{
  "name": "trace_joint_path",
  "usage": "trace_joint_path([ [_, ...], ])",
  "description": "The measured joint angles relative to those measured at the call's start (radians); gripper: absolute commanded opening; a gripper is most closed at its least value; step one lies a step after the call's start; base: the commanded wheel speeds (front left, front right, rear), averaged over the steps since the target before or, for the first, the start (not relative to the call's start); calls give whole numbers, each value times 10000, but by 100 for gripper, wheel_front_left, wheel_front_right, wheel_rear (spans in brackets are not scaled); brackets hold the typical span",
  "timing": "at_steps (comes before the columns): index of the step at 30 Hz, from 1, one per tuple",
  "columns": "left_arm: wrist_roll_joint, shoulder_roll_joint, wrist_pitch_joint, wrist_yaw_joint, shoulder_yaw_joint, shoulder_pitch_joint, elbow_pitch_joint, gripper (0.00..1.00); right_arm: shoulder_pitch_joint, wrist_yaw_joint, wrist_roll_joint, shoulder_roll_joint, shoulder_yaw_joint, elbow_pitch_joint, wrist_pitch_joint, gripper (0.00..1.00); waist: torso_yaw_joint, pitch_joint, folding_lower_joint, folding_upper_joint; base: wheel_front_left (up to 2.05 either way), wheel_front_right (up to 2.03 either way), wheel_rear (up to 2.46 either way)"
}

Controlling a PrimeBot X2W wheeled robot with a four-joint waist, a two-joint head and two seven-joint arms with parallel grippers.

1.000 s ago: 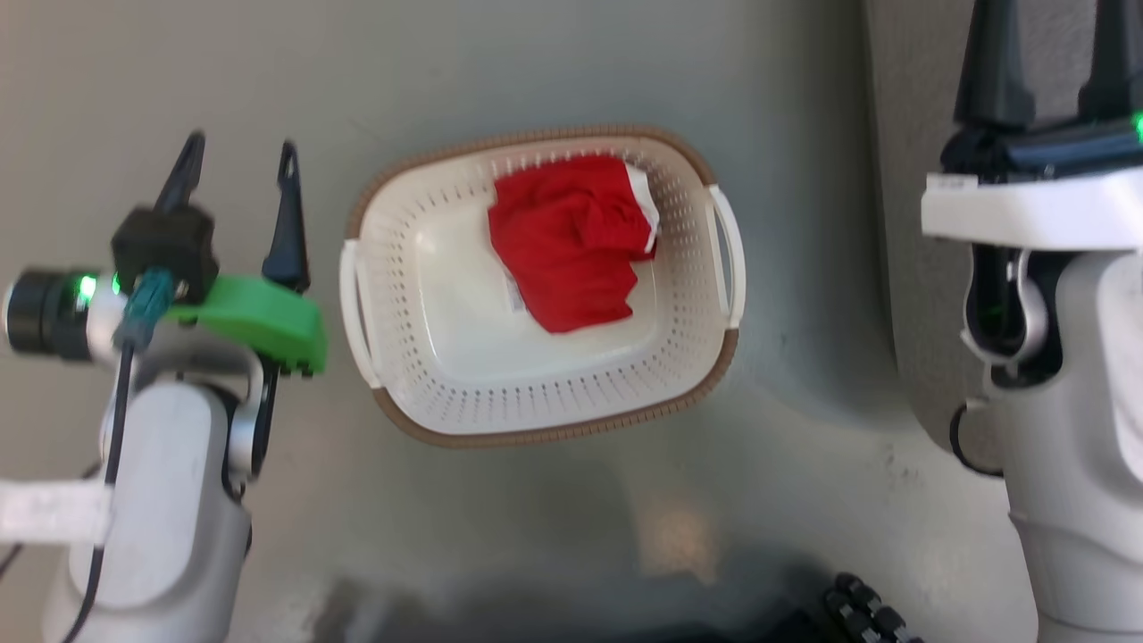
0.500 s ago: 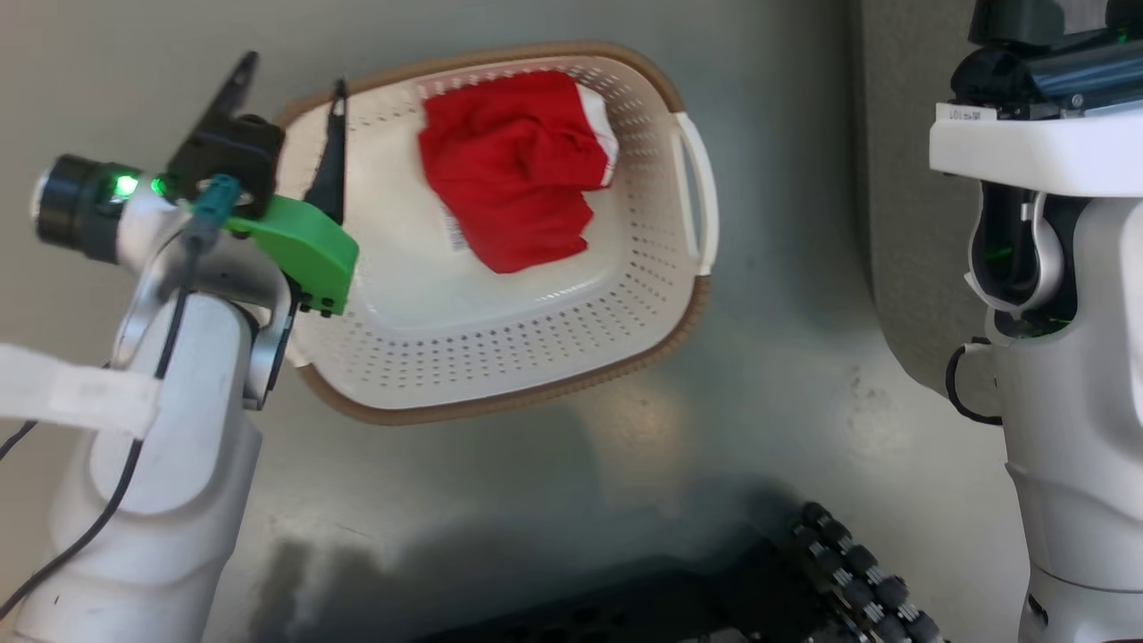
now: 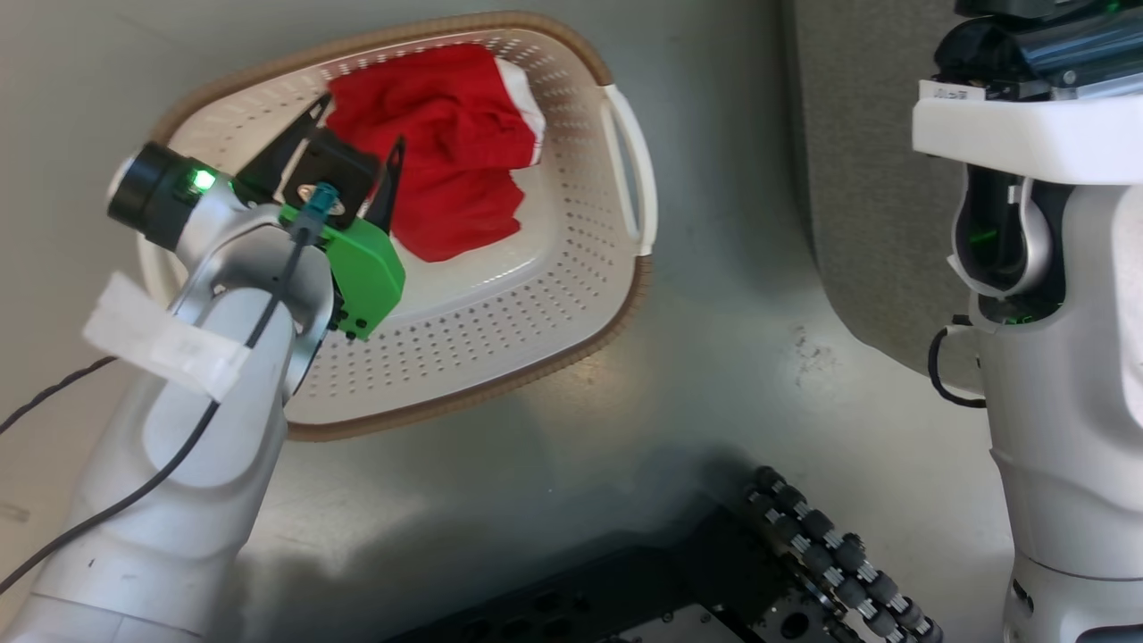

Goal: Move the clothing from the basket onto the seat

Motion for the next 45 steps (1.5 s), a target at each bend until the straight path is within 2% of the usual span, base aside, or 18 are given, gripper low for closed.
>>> trace_joint_path([
  [15,79,-389,391,-242,-922,-768,2008,100,-136,88,-79,71,376,-151,0,100,-807,217,0,0,0,0,0],
  [33,82,-324,675,-255,-1350,-1824,4090,100,164,59,-157,115,646,-422,0,100,-1028,176,-1,0,0,0,0],
  [45,-19,-445,573,-257,-1415,-2315,4997,100,524,-109,-230,127,671,-773,0,100,-1094,247,-1,0,0,0,0],
])
